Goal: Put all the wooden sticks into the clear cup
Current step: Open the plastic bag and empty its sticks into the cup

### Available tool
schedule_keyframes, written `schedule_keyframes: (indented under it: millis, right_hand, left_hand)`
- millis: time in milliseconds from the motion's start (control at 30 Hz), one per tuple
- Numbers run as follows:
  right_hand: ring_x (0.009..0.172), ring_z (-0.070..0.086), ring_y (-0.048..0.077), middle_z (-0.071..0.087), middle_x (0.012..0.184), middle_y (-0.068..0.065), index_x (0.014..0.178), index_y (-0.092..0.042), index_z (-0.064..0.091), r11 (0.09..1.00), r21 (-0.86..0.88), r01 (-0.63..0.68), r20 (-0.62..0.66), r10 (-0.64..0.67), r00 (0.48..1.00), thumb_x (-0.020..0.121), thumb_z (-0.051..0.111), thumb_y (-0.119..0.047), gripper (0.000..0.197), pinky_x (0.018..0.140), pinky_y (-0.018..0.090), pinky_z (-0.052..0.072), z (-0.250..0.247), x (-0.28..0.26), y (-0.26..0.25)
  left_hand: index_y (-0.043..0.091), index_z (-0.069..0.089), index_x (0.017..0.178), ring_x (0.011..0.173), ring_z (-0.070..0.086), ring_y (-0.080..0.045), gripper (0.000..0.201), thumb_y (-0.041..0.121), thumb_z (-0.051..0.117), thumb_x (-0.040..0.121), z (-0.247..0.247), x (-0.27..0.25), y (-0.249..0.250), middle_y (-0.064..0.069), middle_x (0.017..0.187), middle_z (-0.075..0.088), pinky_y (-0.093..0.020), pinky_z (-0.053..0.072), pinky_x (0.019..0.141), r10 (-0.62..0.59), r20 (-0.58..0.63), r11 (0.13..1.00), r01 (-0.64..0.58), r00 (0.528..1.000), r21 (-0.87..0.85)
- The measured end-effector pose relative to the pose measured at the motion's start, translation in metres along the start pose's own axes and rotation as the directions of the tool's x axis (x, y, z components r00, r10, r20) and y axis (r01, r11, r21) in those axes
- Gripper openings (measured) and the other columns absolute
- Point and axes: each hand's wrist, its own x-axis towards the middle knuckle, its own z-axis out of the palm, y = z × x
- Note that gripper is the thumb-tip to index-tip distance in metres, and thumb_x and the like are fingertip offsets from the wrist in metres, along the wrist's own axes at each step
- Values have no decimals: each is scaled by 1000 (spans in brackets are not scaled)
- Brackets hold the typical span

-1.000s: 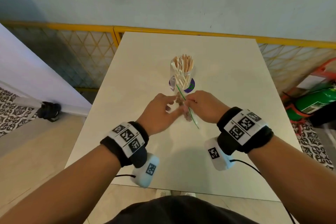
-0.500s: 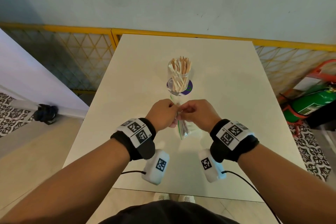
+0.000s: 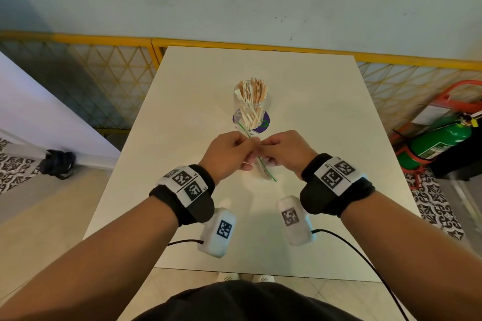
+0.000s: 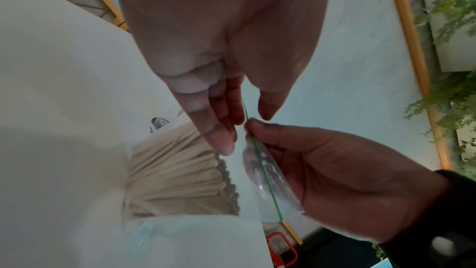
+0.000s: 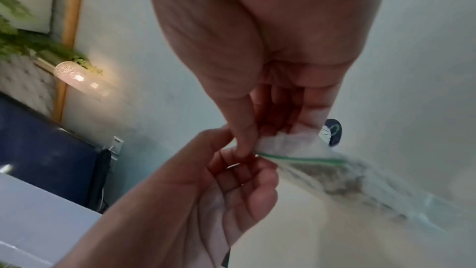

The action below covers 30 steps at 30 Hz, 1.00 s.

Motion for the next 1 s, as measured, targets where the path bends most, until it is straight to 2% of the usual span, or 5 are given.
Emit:
schedule_keyframes:
  millis: [200,533,767,867,1000]
  right_hand:
    - [58,54,9,63,72,9,79,-4,72,1000,7,-23,95,22,995,76,75,-12,9,58,17,47,1,5,7]
    - [57,55,6,61,69,-1,85,-7,62,912,369,-180,401,18,916,90,59,-9,6,56,15,47,-16,2,11]
    - [63,52,16,57,67,2,72,-14,58,986,-139,89,-144,-109,984,89,61,-20,18,69,33,46,-37,21,21]
    - [73,56,16,56,81,-1,79,-16,56,904,-352,243,-132,-305,943,87,59,-11,10,64,19,41,-34,18,21]
    - [111,56,17,54,123,2,97,-16,72,848,-408,340,-17,-379,925,92,48,-2,28,86,11,35,-16,22,18]
  left_hand:
    - [-10,63,86,64,69,-20,30,19,60,95,-2,3,-7,-14,74,67,-37,62,77,21,38,999,-19,999,-30]
    - [-6,69,94,73,73,-15,16,7,59,94,-25,-1,8,-12,82,74,-25,60,72,67,296,998,-65,953,-19]
    - [4,65,71,60,60,-19,17,10,61,86,-48,4,13,-6,62,68,-30,50,65,67,108,880,-110,992,462]
    - [11,60,63,58,58,-15,22,14,61,85,-54,5,10,-1,58,65,-30,49,65,97,57,851,-112,994,513]
    - [8,63,67,54,60,-11,24,7,53,90,-47,8,11,-5,65,70,-23,50,58,62,124,935,-101,990,339]
